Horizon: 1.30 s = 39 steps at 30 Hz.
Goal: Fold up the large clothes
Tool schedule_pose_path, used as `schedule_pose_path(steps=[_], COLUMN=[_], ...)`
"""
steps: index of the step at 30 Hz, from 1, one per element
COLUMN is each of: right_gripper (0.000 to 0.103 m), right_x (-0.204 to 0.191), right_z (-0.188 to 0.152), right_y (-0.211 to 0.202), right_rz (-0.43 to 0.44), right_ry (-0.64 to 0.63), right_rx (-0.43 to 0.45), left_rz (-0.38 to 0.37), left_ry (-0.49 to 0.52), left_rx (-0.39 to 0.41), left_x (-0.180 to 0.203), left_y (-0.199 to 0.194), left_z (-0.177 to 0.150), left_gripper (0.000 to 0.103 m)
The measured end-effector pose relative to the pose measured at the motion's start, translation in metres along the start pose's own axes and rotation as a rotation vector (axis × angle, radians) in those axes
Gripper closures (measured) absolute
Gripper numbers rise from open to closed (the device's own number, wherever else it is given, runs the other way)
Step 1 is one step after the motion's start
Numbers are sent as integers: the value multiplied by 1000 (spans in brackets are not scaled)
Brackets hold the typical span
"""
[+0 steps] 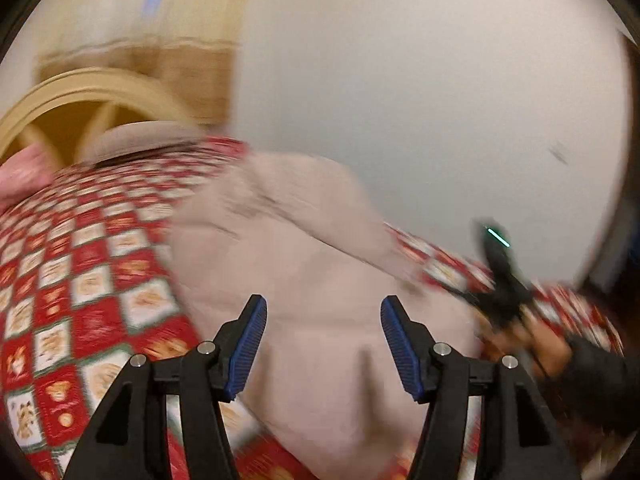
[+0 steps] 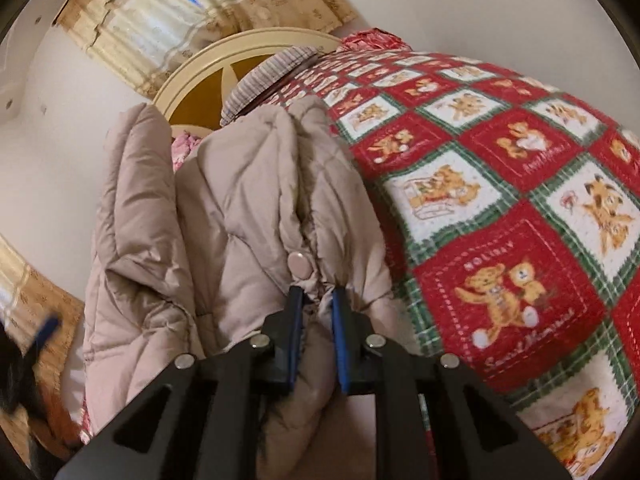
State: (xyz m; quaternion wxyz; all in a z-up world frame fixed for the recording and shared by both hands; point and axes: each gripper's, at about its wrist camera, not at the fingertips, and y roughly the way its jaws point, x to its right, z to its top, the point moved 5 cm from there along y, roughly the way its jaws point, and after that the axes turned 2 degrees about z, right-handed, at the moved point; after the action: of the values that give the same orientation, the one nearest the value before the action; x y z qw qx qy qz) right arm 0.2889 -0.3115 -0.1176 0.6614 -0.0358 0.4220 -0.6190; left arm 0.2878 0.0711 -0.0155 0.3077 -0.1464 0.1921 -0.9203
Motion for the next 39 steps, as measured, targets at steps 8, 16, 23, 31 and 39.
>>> schedule_pose_path(steps=[8,16,23,31,39], right_gripper=[86,89,77,77,80], right_x=[5,36,59,-35,-9], right_z=[-6,-11,2,51,67], right_y=[23,25,-44,-80,38], right_rz=[40,181,9,-29,-39], right_ry=[8,165,140,-208,-118], right_rx=[-42,-93,16,157,-93], left_rz=[10,73,126,140,115], left_ry=[-115,174,268,249,192], left_rx=[0,-59,-183,-196,-184], left_x=[-7,85,92,82,72], left_y=[98,132,164,179,181], left_z=[9,2,-23,-28,-25], left_gripper=[39,27,26,25,25])
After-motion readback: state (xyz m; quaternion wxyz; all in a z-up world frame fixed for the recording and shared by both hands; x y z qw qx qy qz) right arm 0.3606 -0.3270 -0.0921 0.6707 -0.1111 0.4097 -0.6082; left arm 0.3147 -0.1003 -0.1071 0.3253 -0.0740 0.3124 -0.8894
